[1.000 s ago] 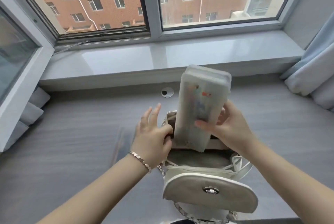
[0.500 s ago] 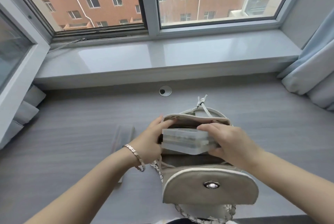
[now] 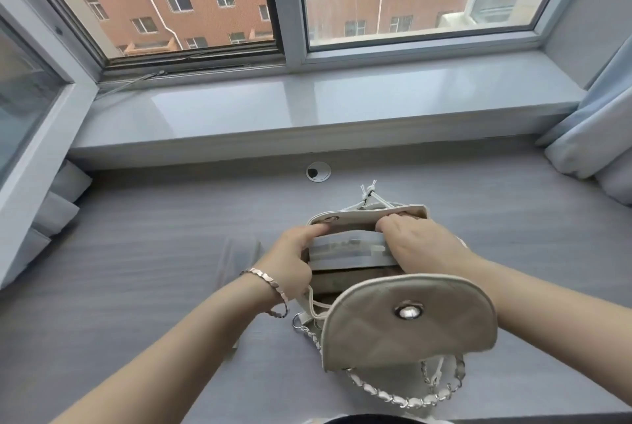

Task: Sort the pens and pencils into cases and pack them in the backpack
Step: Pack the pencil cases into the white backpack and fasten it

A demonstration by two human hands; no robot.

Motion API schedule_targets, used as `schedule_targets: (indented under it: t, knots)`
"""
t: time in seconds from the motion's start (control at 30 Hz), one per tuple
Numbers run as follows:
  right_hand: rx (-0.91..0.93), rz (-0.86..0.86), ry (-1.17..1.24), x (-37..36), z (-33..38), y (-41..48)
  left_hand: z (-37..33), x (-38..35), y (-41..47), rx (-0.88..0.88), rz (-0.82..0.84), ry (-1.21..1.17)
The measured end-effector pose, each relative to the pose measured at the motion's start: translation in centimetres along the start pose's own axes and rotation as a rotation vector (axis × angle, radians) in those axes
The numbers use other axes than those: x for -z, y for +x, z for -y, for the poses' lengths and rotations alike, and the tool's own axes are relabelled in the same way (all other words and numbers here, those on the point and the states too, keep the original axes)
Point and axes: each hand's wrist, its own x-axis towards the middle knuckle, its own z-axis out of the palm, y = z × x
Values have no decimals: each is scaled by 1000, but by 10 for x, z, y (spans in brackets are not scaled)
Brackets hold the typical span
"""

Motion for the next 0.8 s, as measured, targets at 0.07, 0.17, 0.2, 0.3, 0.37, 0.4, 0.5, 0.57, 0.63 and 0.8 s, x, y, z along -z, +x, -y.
schedule_targets:
  t: [0.07, 0.17, 0.2, 0.3, 0.37, 0.4, 0.5, 0.57, 0.63, 0.8]
  knots:
    - [25, -90, 245, -8, 3, -4, -1, -5, -2, -16, 21, 82]
    - [195, -153, 290, -14, 4, -6, 0, -5, -4, -13, 31, 116]
    - [233, -136, 238, -13, 5, -7, 2, -2, -2, -7, 35, 101]
    - [173, -30, 27, -4, 18, -1, 8, 11, 2, 3, 34, 50]
    - [41, 2, -38, -6, 24, 10, 7, 13, 0, -9, 68, 72]
    - [26, 4, -83, -9, 29, 14, 4, 11, -2, -20, 81, 72]
    - [28, -98, -165, -31, 37, 16, -5, -3, -8, -46, 68, 65]
    - [0, -132, -171, -41, 44, 17, -7, -14, -9, -88, 57, 74]
    - [24, -156, -188, -43, 49, 17, -8, -20, -9, -105, 18, 36]
    - [199, -144, -111, -53, 46, 19, -1, -29, -11, -138, -57, -29]
